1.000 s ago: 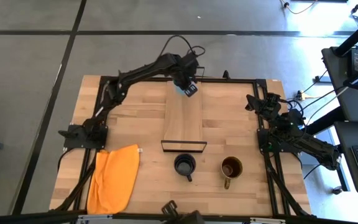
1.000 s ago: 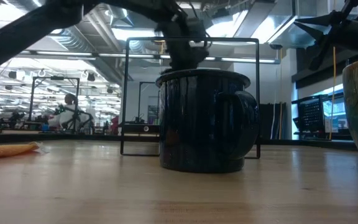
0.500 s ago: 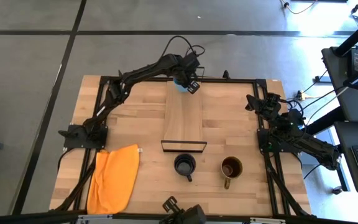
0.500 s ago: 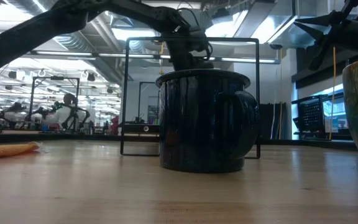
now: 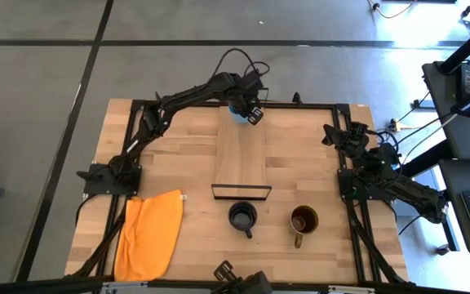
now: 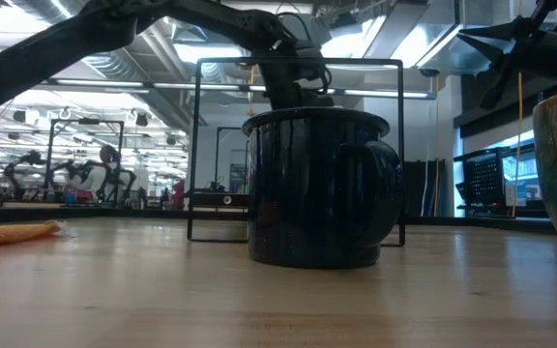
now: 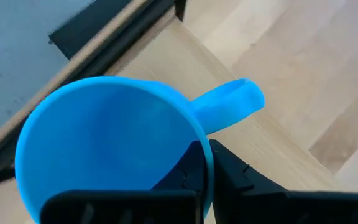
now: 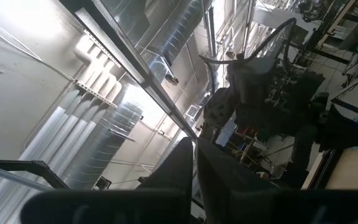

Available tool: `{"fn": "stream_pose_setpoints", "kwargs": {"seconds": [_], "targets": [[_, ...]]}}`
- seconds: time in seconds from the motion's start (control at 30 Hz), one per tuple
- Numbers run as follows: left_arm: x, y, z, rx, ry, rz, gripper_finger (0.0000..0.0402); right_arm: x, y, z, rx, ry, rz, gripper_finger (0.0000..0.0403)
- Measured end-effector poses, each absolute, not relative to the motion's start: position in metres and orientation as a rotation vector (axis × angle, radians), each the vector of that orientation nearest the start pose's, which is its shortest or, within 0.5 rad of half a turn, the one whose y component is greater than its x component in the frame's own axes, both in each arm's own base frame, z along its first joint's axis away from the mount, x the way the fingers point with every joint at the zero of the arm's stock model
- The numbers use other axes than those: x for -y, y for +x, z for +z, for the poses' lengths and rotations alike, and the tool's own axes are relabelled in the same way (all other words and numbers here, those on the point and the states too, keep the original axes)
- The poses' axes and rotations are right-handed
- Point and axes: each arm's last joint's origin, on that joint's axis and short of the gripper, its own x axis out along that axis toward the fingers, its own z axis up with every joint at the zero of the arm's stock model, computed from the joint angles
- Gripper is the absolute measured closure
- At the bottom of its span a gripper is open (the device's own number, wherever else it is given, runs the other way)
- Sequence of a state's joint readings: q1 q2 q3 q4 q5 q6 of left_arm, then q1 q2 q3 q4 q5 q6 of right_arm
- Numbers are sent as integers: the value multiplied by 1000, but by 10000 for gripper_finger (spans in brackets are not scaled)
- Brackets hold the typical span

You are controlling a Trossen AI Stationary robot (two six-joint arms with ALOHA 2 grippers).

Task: Stack small to large cups/mugs on shelf
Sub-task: Put the blue mug on the shelf

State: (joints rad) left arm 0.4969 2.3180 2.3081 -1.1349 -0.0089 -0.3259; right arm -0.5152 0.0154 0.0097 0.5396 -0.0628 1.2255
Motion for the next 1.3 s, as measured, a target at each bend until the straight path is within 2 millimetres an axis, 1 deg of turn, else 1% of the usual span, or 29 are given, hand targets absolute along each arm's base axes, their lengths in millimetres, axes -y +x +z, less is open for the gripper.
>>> {"fn": "stream_pose_setpoints", "kwargs": {"seconds": [0.17, 0.4, 0.53, 0.87, 1.13, 1.3], "targets": [[-228, 424, 265, -1082, -573, 645, 399, 40, 75, 215, 707, 1023, -67, 379], [-218, 429, 265, -1081, -611, 636, 397, 40, 75, 215, 704, 1023, -66, 379], [-215, 431, 265, -1082, -598, 642, 390, 40, 75, 215, 704, 1023, -65, 379], [-215, 433, 266, -1055, -599, 646, 365, 39, 75, 215, 676, 1019, -30, 379], [-212, 437, 267, -1031, -591, 635, 341, 39, 75, 215, 676, 1019, -30, 379], [-212, 439, 268, -999, -613, 637, 335, 39, 75, 215, 677, 1020, -31, 379]]}}
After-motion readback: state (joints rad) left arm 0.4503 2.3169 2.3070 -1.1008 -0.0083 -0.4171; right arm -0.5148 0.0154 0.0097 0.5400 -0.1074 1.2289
